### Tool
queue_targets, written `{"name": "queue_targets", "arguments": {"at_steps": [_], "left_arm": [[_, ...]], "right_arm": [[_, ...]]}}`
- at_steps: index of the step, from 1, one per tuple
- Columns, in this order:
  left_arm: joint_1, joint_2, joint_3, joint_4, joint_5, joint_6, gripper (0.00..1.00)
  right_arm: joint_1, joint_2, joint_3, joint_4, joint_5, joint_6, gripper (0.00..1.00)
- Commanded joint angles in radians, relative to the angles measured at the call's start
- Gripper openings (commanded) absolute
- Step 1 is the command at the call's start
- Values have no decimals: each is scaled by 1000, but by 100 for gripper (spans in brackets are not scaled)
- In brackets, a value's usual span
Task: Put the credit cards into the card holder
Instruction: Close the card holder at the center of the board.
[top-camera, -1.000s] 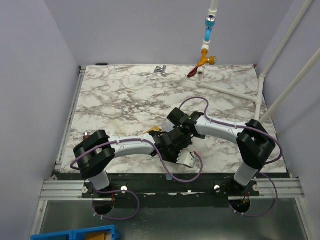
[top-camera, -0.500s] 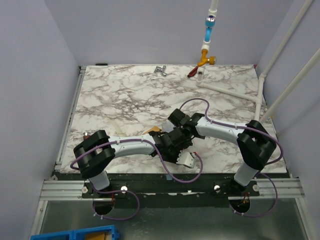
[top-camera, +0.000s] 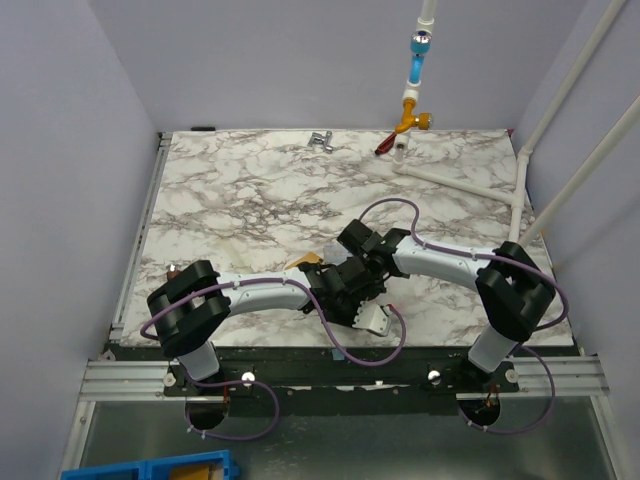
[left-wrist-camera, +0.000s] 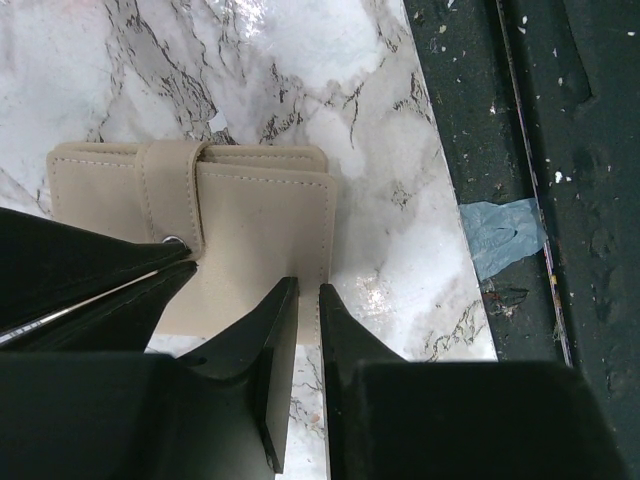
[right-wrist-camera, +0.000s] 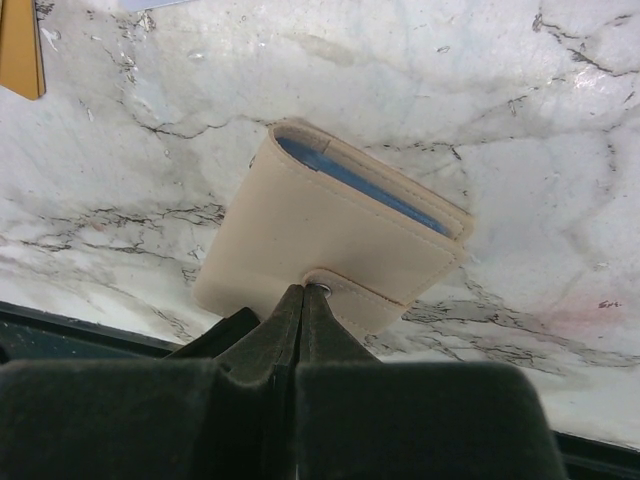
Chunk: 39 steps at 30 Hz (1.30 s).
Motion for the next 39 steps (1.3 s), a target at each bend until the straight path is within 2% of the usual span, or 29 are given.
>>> {"name": "queue_targets", "arguments": {"at_steps": [1,19,30,39], "left_arm": [[-1,13,28,-11,7,-10,15],[-1,13,20,-17,6,-12,13],[9,-7,25,-25,7,-14,13],[70,-11,71,-77,77,-30,20]], "right_arm": [[38,26,-50,-56,-25,-18,1],[31,-33,-147,-42,38,14,1],[-22,-8,-241,46,14,7,1],[-24,36,-297,88,1,1,1]]}}
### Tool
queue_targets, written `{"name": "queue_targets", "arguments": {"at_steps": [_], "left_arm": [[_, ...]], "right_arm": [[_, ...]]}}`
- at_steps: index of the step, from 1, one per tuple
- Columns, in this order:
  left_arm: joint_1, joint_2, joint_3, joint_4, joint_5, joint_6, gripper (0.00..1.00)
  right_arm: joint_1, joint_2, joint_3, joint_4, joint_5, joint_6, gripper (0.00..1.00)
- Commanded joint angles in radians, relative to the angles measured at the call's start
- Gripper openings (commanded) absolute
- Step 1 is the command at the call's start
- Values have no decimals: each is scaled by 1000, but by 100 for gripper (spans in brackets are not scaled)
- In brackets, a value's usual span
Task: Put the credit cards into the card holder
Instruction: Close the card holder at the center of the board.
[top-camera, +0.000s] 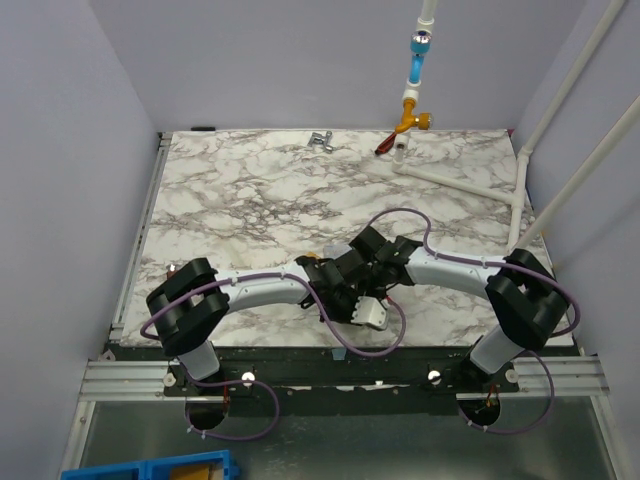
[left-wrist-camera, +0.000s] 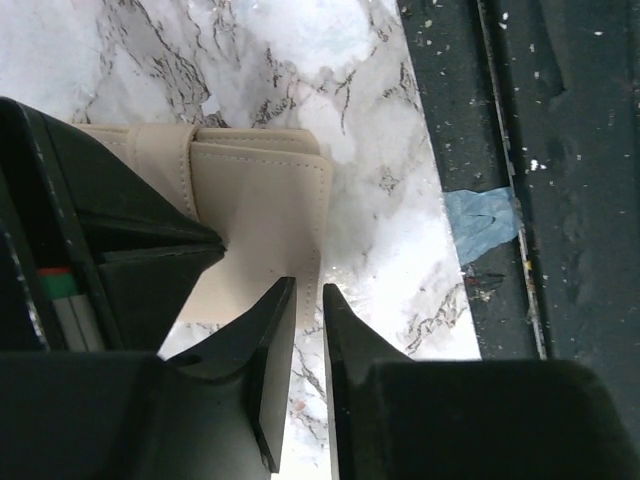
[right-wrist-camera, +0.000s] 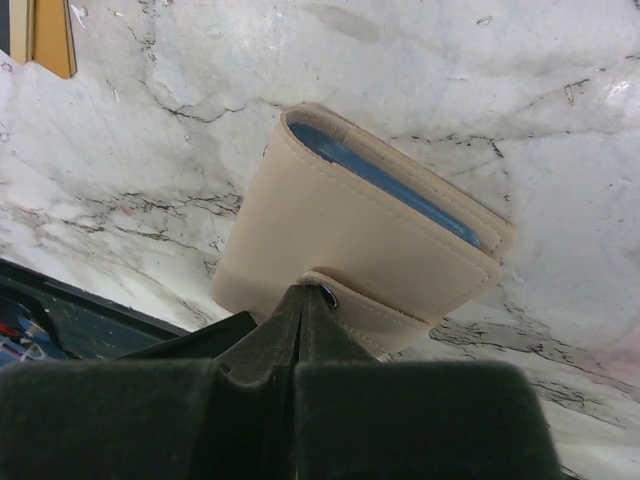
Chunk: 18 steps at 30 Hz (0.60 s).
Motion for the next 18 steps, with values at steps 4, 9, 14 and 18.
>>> {"name": "queue_targets", "arguments": {"at_steps": [4,9,14,18], "left_arm": [[61,-25,84,-71,83,-27,23],[101,-63,132,-132,137,-50,31],[160,-107,164,-180,179,-78,98],[246,-146,181,-216,249,-112,99]], "right_arm": [[5,122,-139,-87,71,-34,1],[4,133,-161,-66,56,-25,1],[7,127,-177,-60,49,-22,1],[16,127,-187,-49,45,-16,1]]}}
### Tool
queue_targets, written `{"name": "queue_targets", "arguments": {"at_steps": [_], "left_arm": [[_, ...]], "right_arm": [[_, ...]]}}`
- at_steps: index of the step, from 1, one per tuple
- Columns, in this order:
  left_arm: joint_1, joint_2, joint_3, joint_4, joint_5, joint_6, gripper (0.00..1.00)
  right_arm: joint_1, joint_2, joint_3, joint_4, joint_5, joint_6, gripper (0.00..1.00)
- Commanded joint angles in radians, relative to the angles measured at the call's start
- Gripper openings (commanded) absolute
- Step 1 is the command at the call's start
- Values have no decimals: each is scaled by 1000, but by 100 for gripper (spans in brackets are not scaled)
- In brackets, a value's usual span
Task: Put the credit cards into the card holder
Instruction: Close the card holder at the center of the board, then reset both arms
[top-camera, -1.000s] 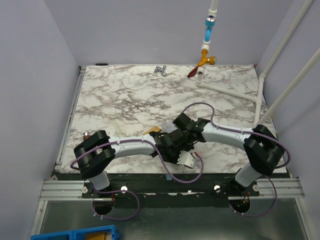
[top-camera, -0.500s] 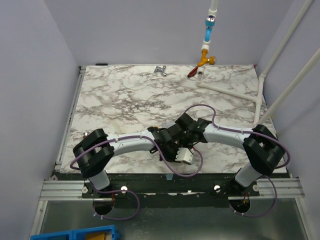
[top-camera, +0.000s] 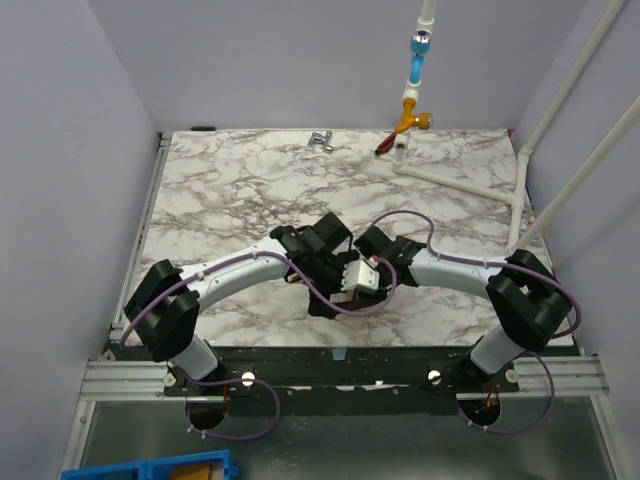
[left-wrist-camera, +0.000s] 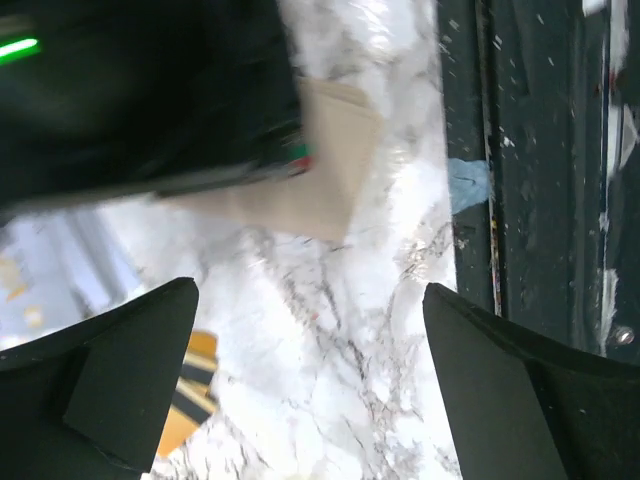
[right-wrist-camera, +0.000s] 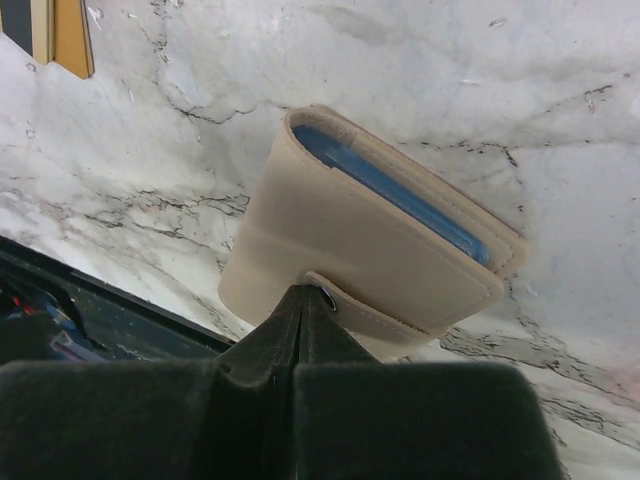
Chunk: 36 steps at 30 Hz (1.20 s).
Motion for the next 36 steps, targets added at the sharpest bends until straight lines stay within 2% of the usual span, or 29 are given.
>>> {"name": "queue_targets", "arguments": {"at_steps": [1,10,16,18,21,25,30,34,36], "left_arm": [[139,-88,58,-14,105,-93,98],[317,-179,41,-39,177,-150,98],[408,-233,71,-51,183,-196,98],[443,-243,95,-54,176,-225,98],[481,-255,127,-74,153,-240,98],[518,-294,133,-50,87,-268,98],[598,-337,92,32,-17,-376,98],[686,-321,99,-8,41,-338,99],[723,-308,125,-28,52,-352,98]], "right_arm": [[46,133,-143,-118,115,-30,1],[58,130,-153,-106,130,-8,1],[58,36,-98,-156,168,2,2],[57,1,-44,-169,177,-8,8],[57,-39,50,-181,187,-37,25],[57,-82,148,-159,183,-95,54],[57,-97,267,-135,153,-176,85],[53,-97,369,-131,133,-243,100],[31,-106,414,-130,154,-277,100]]}}
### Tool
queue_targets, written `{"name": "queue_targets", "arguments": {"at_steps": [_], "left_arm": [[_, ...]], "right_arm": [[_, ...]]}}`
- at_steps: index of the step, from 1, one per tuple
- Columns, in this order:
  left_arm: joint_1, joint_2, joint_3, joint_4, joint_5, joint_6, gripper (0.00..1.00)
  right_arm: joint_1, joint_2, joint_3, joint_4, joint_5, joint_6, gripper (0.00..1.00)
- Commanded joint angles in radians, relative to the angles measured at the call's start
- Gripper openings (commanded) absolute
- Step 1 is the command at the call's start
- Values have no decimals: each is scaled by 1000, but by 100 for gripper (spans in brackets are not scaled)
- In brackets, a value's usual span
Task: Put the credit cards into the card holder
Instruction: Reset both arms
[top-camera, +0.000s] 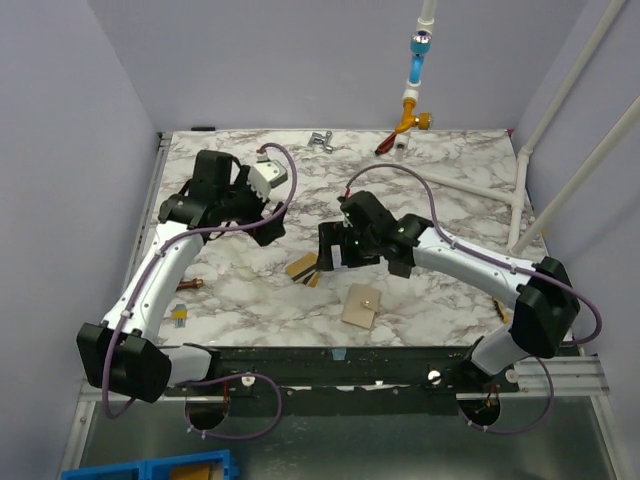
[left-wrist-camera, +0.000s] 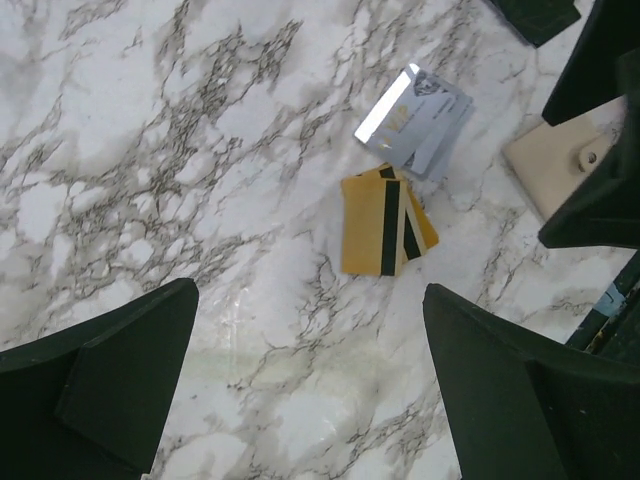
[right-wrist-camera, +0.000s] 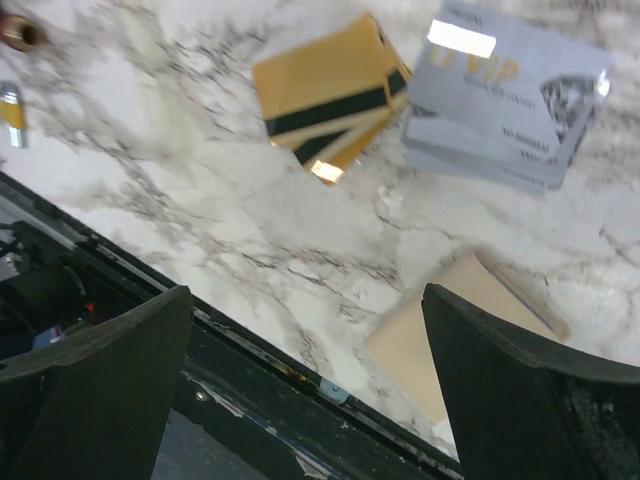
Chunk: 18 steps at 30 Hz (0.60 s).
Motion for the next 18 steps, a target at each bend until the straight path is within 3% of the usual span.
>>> {"name": "queue_targets", "arguments": {"at_steps": [1,4,6,11,14,18], "left_arm": [[94,21,28,-22,8,-36,99],[206,27,30,79,34,-157,98],[292,43,24,169,66,-264,98],[438,-17,-248,699,136,-475,99],[445,-34,-419,924,125,-449,99],[446,-18,-574,1129,81,-352,98]], "right_arm": [[-47,-38,103,-4,31,-113,100],[-200,-71,105,63,47,-128,100],[-311,-104,60,140,193,-119,100],[-565,-159,-255,533,513,-131,100],[-595,-77,-356,673,708,-285,100],[-620,-36,-462,801,852,-276,99]]}}
